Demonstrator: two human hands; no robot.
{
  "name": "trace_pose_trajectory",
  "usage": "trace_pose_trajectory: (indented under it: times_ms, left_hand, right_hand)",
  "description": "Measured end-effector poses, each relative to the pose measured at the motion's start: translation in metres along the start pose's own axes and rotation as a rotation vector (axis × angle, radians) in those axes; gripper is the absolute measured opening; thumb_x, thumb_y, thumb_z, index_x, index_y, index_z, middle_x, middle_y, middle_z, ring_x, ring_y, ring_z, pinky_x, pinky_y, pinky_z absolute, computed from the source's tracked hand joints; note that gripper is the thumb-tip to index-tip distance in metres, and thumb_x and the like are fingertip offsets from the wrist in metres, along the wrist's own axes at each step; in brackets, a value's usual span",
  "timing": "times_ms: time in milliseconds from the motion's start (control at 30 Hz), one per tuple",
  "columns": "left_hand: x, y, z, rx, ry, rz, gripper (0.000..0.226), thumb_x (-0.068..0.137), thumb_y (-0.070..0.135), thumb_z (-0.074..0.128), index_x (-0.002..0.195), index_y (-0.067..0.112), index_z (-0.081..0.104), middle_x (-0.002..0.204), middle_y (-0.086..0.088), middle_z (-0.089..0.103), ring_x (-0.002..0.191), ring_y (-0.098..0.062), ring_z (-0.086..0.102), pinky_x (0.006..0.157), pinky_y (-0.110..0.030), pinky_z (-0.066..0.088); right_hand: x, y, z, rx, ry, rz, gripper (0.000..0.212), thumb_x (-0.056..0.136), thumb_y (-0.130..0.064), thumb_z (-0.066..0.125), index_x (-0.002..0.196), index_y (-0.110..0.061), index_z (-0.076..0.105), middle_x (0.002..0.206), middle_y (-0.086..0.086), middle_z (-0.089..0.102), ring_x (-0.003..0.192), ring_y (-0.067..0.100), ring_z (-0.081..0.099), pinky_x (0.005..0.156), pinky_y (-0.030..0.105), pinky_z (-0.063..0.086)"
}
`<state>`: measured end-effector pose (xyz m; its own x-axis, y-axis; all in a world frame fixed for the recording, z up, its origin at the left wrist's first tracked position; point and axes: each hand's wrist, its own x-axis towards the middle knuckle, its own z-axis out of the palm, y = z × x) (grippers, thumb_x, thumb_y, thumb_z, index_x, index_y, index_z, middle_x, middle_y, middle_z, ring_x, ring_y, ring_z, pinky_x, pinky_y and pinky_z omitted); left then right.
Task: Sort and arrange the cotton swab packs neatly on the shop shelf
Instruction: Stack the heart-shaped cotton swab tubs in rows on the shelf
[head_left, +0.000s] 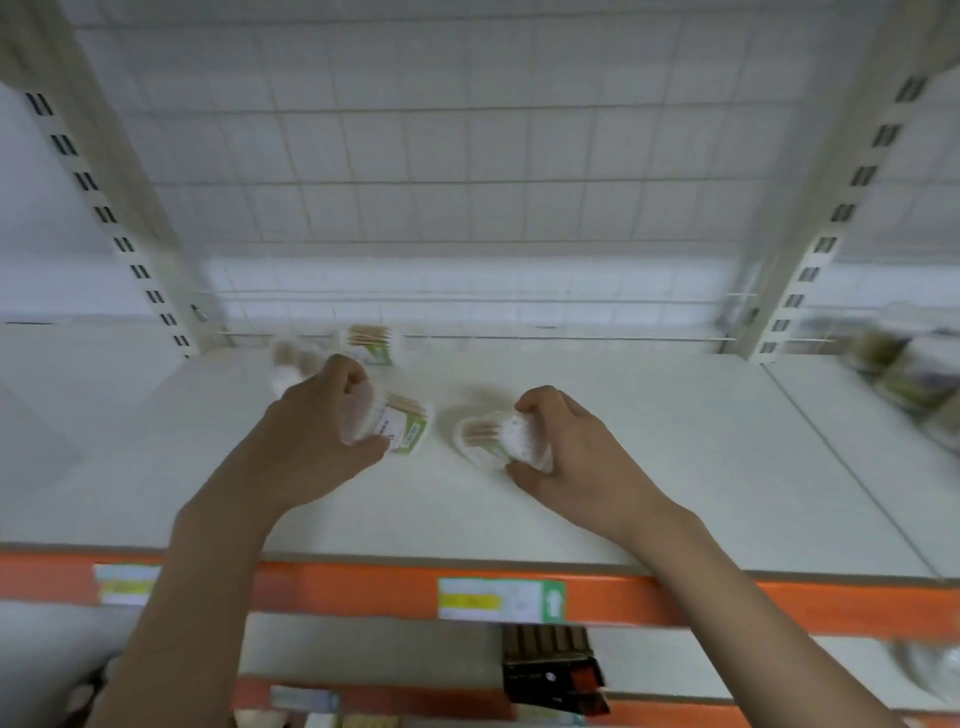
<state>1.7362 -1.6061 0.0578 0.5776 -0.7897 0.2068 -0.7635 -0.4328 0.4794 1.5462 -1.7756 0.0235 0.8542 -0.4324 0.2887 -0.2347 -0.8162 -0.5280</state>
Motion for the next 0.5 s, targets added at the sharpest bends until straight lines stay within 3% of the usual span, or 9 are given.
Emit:
trace_pose_trajectory:
  times_ms: [100, 233, 367, 500]
  left_hand:
    - [-0.009, 0.062, 0.044, -0.008, 0.01, 0.084, 0.052, 0.073, 0.033, 0.073, 0.118, 0.026, 0.046, 0.115, 0.012, 0.046, 0.102, -0.016, 0.051, 0.082, -0.031, 0.039]
    - [-0.015, 0.128, 0.094, 0.01, 0.024, 0.195, 0.059, 0.081, 0.032, 0.065, 0.135, 0.024, 0.041, 0.13, 0.011, 0.035, 0.113, -0.016, 0.047, 0.086, -0.025, 0.033]
    - [-0.014, 0.172, 0.124, -0.015, 0.009, 0.261, 0.061, 0.085, 0.033, 0.06, 0.14, 0.026, 0.034, 0.131, 0.011, 0.039, 0.117, -0.01, 0.042, 0.089, -0.02, 0.03]
    - [-0.003, 0.199, 0.139, -0.025, 0.039, 0.317, 0.051, 0.085, 0.028, 0.061, 0.133, 0.023, 0.043, 0.129, 0.012, 0.045, 0.115, -0.009, 0.044, 0.091, -0.02, 0.031]
  right_hand:
    - [-0.039, 0.033, -0.039, -0.02, 0.01, 0.022, 0.048, 0.079, -0.02, 0.067, 0.12, -0.014, 0.044, 0.114, -0.004, 0.042, 0.097, 0.011, 0.048, 0.078, 0.01, 0.031]
    - [-0.081, 0.067, -0.084, -0.044, 0.041, 0.08, 0.051, 0.079, -0.019, 0.068, 0.124, -0.014, 0.046, 0.116, -0.003, 0.036, 0.093, 0.015, 0.052, 0.079, 0.012, 0.036]
    - [-0.105, 0.094, -0.118, -0.1, 0.099, 0.125, 0.055, 0.081, -0.02, 0.066, 0.131, -0.017, 0.045, 0.116, -0.002, 0.037, 0.097, 0.017, 0.053, 0.08, 0.011, 0.034]
    - [-0.11, 0.12, -0.14, -0.185, 0.129, 0.159, 0.059, 0.081, -0.024, 0.066, 0.135, -0.017, 0.042, 0.124, 0.002, 0.046, 0.113, 0.018, 0.046, 0.085, 0.01, 0.027]
